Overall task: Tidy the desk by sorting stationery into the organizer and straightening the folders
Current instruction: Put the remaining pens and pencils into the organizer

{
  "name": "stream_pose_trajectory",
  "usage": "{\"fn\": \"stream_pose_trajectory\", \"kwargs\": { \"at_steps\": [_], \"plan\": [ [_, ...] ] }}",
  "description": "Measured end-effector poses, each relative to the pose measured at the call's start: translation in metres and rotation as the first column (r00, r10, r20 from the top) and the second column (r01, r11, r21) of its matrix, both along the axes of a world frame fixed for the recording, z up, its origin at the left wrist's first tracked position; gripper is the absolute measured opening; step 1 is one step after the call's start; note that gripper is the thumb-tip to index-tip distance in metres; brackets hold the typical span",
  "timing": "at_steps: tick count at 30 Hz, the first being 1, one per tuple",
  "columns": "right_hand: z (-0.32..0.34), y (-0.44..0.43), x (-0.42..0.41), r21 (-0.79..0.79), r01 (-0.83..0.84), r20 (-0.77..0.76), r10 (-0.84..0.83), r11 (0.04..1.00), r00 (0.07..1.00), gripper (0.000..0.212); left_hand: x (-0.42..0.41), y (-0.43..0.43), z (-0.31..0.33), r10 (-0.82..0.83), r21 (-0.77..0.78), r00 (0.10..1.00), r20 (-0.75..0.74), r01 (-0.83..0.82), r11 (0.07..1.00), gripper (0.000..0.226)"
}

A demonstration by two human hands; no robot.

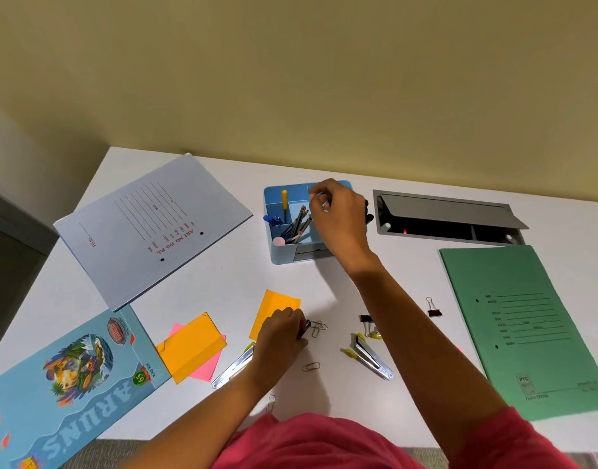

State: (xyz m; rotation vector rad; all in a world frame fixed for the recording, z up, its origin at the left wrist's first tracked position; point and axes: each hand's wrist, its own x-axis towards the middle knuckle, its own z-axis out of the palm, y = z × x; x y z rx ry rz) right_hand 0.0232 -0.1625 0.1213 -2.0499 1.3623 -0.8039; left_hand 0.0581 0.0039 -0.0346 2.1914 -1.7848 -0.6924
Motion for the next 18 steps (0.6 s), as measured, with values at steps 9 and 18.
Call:
{"fn": "stream_pose_trajectory", "kwargs": {
  "at_steps": [9, 18],
  "plan": [
    [-0.023, 0.04, -0.04, -0.017, -0.009, 0.05, 0.01, 1.0, 0.999, 0.013, -0.004, -0.003, -0.006, 0.011, 0.082, 0.964, 0.264, -0.033, 0.996, 0.035],
    [-0.035, 0.059, -0.049, -0.292, -0.084, 0.065, 0.107, 0.953, 0.992, 0.01, -0.005, -0.004, 0.014, 0.093, -0.055, 0.963, 0.254, -0.082, 0.995, 0.029]
  ]
}}
